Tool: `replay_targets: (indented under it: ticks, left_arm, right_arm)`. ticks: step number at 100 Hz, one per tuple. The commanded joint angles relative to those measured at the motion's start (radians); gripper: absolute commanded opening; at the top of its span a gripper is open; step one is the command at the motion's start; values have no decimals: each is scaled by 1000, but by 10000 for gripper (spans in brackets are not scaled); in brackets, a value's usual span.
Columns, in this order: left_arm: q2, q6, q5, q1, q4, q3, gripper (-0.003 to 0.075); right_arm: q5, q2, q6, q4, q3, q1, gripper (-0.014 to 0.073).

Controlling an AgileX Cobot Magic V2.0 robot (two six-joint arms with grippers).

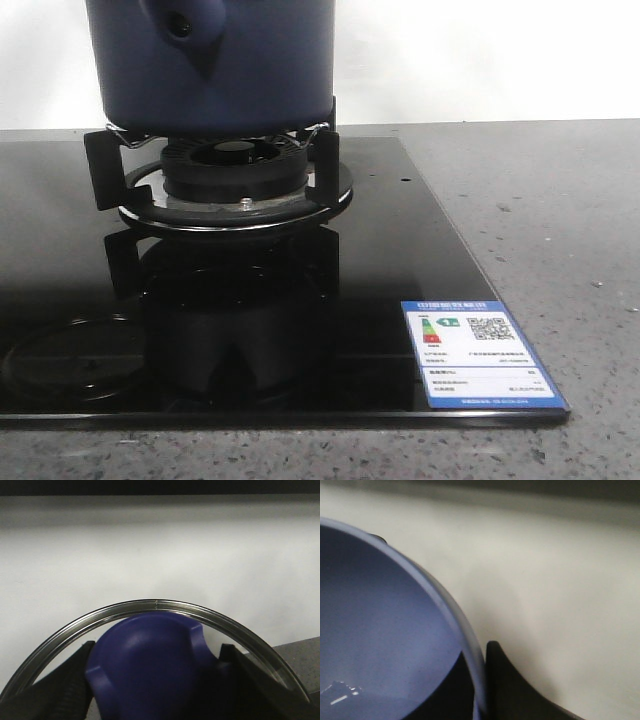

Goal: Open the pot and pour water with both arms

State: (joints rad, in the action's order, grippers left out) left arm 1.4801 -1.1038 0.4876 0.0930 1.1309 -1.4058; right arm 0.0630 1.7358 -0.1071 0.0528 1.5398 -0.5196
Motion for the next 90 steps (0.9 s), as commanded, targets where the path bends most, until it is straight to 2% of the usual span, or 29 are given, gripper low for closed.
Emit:
replay_targets:
  ticks: [1, 39, 79, 90]
  left_arm:
    - [-53, 2, -39, 3, 57, -41, 386]
    - [-53, 2, -39, 3, 57, -41, 386]
    - [-53, 2, -39, 3, 57, -41, 386]
    - [-53, 2, -39, 3, 57, -41, 386]
  right_arm:
    - [199, -68, -3, -5, -13, 0, -63]
    - [464, -68, -3, -5, -120, 2, -63]
    - [511, -54, -3, -5, -122, 18, -63]
    - [604, -35, -3, -5, -136, 18, -63]
